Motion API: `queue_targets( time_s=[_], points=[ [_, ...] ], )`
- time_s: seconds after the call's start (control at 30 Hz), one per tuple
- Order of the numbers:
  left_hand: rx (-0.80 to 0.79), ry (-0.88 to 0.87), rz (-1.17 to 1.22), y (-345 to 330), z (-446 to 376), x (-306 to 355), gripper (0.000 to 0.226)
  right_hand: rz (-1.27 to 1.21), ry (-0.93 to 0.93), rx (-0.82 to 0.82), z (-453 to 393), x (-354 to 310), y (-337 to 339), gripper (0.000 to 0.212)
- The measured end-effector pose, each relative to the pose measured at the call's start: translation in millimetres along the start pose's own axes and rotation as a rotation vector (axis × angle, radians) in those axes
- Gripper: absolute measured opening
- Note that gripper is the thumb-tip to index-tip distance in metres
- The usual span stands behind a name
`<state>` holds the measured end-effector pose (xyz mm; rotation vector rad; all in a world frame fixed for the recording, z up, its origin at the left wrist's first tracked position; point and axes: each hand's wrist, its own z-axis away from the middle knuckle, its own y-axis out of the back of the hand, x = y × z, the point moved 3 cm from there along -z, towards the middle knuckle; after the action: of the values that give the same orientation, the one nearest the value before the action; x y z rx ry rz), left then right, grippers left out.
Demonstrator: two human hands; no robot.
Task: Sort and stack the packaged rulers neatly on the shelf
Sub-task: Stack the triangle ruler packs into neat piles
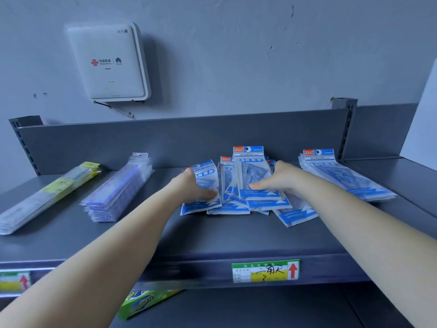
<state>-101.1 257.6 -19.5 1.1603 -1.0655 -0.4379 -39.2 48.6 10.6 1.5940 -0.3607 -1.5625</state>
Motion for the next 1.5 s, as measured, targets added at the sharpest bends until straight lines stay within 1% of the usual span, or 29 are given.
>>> queue_targets(
  time_s=[0.07, 0.13, 0.17, 0.23, 0.27, 0.3, 0.37, 0.43, 0.47, 0.53, 0.6, 0.67, 0.73, 0.77, 0.83, 0.87, 0.93, 1.0, 1.03, 1.07, 1.13, 1.17, 1.23, 1.27, 1.33, 1.4, 1.5],
  points=[
    [0.011, -0.011, 0.076, 0, -2, -1, 0.093, -0.057, 0.001, -0.005, 3, -4, -2, 0.072],
    [0.012, -0.027, 0.175, -1, -3, -2, 0.082, -0.062, 0.010, 0.002, 4, -7, -5, 0.068],
    [0.010, -0.042, 0.242, -2, -2, -1, 0.077, -0.078, 0.018, 0.006, 5, -8, -6, 0.058],
    [0.005, -0.065, 0.342, -4, -1, 2, 0.069, -0.134, 0.026, 0.005, 5, -9, -8, 0.032],
    [0.016, -0.083, 0.326, -5, 0, 3, 0.061, -0.137, 0.034, -0.002, 6, -9, -8, 0.031],
    [0.029, -0.088, 0.252, -5, 2, 5, 0.055, -0.107, 0.034, -0.014, 8, -9, -6, 0.034],
    [0.067, -0.044, 0.109, -4, 5, 4, 0.059, -0.053, 0.029, -0.022, 12, -7, -2, 0.036],
    [0.058, 0.038, -0.032, -3, 5, -1, 0.063, -0.051, 0.034, -0.035, 15, -6, 2, 0.039],
    [0.041, 0.047, -0.102, -3, 5, -2, 0.060, -0.040, 0.048, -0.042, 16, -6, 3, 0.040],
    [0.017, 0.017, -0.104, -5, 3, -1, 0.050, -0.051, 0.076, -0.071, 17, -7, 1, 0.038],
    [0.030, -0.028, 0.023, -3, 1, 0, 0.046, -0.120, 0.086, -0.107, 16, -7, -2, 0.036],
    [0.059, -0.020, 0.250, 0, 2, 0, 0.039, -0.165, 0.072, -0.109, 15, -5, -3, 0.035],
    [0.099, 0.006, 0.494, 2, 1, -4, 0.045, -0.237, 0.045, -0.096, 9, -1, -4, 0.032],
    [0.116, -0.002, 0.586, 4, 1, -7, 0.040, -0.275, 0.041, -0.094, 6, 1, -5, 0.032],
    [0.157, 0.023, 0.850, 13, 1, -10, 0.017, -0.297, 0.044, -0.083, 2, 2, -5, 0.028],
    [0.169, 0.061, 1.019, 18, 2, -10, 0.019, -0.289, 0.039, -0.072, 1, 3, -6, 0.027],
    [0.138, 0.112, 1.293, 27, 3, -6, 0.024, -0.283, 0.021, -0.044, -5, 6, -7, 0.031],
    [0.003, 0.078, 1.375, 28, 9, 9, 0.019, -0.314, 0.016, -0.007, -12, 8, -11, 0.039],
    [-0.044, 0.037, 1.346, 24, 12, 19, 0.017, -0.339, 0.011, 0.003, -16, 9, -12, 0.044],
    [-0.046, -0.007, 1.251, 17, 12, 27, 0.015, -0.356, 0.007, 0.016, -19, 10, -13, 0.043],
    [0.003, -0.066, 0.980, -2, 11, 41, 0.015, -0.388, 0.013, 0.036, -21, 10, -14, 0.024],
    [0.032, -0.073, 0.862, -11, 10, 47, 0.016, -0.425, 0.010, 0.040, -23, 11, -15, 0.020],
    [0.054, -0.062, 0.703, -20, 11, 56, 0.018, -0.513, 0.009, 0.059, -27, 14, -17, 0.014],
    [0.036, -0.059, 0.654, -21, 11, 58, 0.020, -0.551, 0.001, 0.072, -29, 16, -18, 0.013],
    [0.006, -0.064, 0.561, -17, 12, 60, 0.028, -0.617, -0.029, 0.080, -35, 19, -22, 0.018],
    [0.015, -0.093, 0.470, -11, 12, 62, 0.029, -0.651, -0.062, 0.106, -40, 21, -26, 0.017],
    [-0.016, -0.066, 0.396, -7, 14, 65, 0.035, -0.722, -0.075, 0.170, -43, 22, -26, 0.024]
  ],
)
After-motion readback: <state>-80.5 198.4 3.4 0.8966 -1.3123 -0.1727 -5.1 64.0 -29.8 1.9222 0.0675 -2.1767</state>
